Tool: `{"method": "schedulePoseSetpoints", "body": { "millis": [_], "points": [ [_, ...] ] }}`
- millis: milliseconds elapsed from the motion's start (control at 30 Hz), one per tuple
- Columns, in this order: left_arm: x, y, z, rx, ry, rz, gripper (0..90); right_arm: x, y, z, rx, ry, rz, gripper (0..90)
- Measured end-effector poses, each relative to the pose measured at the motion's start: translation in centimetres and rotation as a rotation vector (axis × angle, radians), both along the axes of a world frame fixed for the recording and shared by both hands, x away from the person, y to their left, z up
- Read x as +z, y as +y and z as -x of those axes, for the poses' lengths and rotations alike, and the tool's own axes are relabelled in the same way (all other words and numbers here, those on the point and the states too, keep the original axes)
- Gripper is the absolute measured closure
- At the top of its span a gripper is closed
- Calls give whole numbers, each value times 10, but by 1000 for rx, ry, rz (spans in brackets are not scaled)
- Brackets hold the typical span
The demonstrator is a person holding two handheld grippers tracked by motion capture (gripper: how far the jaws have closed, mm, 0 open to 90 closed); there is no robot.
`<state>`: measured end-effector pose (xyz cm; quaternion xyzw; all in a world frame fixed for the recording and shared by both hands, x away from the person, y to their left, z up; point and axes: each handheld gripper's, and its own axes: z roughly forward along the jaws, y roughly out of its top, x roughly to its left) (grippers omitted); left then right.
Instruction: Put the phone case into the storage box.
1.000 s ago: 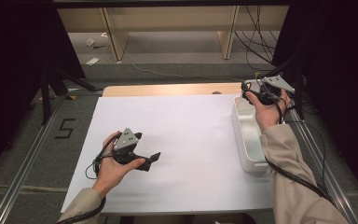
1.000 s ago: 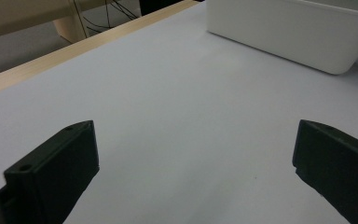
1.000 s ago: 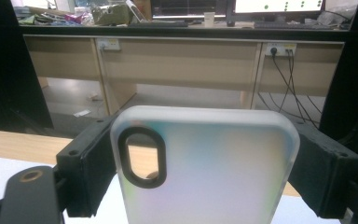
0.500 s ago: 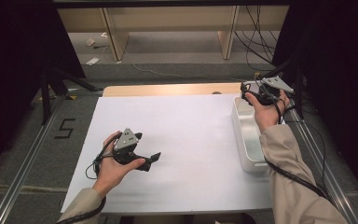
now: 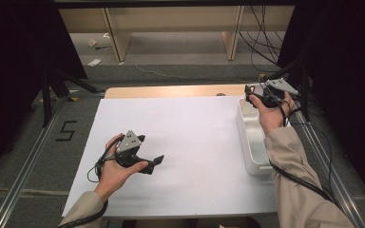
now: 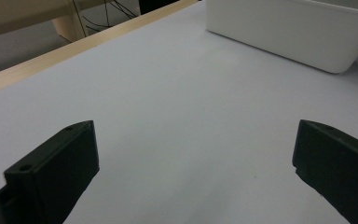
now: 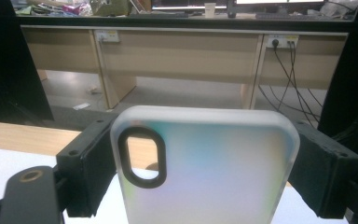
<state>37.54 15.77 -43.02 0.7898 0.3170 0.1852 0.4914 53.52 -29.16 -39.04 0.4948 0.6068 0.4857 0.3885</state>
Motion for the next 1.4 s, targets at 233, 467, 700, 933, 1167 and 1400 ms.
{"method": "schedulePoseSetpoints", "body": {
  "millis": [233, 467, 700, 933, 1167, 1400],
  "points": [
    [0, 0, 0, 0, 1, 0, 0, -1, 0, -1, -3, 10, 2, 178],
    [0, 0, 0, 2, 1, 1, 0, -2, 2, -4, -9, 24, -1, 178],
    [0, 0, 0, 0, 1, 3, 0, -6, 1, -8, -17, 47, -1, 178],
    [0, -1, 1, -1, 2, 3, 0, -7, -1, -10, -26, 67, -2, 178],
    [0, -1, 0, -1, 1, 2, 0, -9, -4, -13, -33, 79, 0, 178],
    [0, -1, 0, -2, 3, 6, 0, -10, -1, -17, -30, 99, 6, 178]
  ]
}}
